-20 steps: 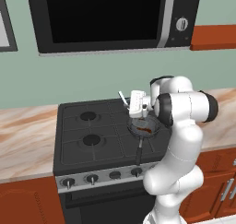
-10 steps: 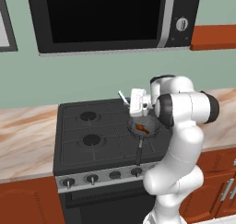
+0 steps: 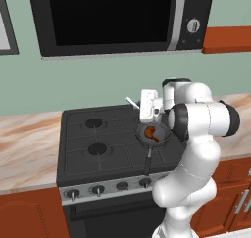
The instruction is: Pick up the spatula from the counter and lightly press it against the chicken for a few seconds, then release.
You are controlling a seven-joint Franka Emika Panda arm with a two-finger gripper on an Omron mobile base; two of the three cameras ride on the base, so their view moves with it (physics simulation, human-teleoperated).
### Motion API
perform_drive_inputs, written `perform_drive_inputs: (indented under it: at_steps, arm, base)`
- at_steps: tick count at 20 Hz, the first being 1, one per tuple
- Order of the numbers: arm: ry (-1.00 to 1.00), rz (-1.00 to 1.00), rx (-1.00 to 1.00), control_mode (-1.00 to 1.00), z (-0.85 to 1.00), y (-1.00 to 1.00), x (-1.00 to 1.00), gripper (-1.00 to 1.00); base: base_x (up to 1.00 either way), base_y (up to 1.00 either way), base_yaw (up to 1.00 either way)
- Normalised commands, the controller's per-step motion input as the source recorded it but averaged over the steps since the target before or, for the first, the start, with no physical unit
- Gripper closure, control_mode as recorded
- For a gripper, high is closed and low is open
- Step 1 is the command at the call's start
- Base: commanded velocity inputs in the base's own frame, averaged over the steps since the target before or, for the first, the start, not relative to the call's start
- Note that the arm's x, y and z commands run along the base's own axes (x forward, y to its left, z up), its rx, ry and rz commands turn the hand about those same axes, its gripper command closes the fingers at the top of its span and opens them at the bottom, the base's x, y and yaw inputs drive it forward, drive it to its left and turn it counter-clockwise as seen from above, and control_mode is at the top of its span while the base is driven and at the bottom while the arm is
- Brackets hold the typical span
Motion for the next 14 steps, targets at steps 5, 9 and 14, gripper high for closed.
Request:
perform_drive_inputs:
  at_steps: [5, 9, 14]
  arm:
    - [-0.12, 0.0, 0.0, -1.0, 0.04, -0.01, -0.28, 1.0]
    - [-0.14, 0.0, 0.0, -1.0, 0.2, -0.05, -0.45, 1.0]
    - [-0.06, 0.0, 0.0, -1.0, 0.36, -0.06, -0.48, 1.0]
  base:
    - [0.0, 0.0, 0.0]
    - [0.0, 0.0, 0.0]
    - [0.0, 0.0, 0.0]
